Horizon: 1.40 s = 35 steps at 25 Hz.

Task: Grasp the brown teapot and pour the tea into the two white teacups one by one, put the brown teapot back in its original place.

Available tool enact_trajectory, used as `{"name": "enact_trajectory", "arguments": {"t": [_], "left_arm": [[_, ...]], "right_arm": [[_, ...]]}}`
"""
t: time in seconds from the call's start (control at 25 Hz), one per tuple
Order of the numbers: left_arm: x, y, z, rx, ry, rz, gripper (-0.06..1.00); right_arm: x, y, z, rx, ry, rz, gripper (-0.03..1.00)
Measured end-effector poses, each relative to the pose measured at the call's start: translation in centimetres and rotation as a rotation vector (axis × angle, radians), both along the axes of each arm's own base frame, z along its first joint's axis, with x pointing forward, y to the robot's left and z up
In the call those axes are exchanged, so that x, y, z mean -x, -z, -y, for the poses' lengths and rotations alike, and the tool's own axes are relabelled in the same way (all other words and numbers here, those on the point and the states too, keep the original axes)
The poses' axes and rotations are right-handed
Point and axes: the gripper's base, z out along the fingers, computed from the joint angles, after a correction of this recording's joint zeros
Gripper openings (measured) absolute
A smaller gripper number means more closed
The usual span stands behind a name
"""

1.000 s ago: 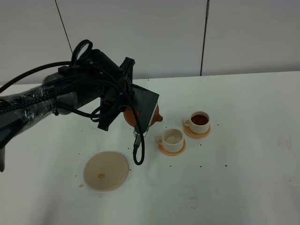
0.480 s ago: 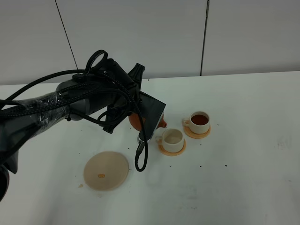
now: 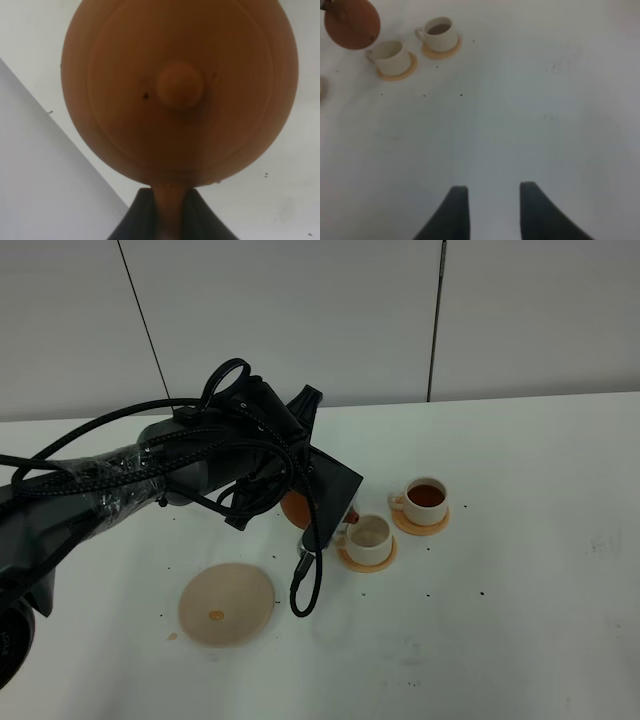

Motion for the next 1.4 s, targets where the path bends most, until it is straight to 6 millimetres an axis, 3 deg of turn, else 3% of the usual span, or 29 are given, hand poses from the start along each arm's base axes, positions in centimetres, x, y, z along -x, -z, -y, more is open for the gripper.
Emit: {"name": "enact_trajectory", "arguments": {"t": [1.4], "left_arm": [[0.25,-0.22,0.77,-0.11,0.072,0.056,0.17]], "right_arm": [[0.0,0.0,0.0,0.0,0.0,0.0,0.24]]}}
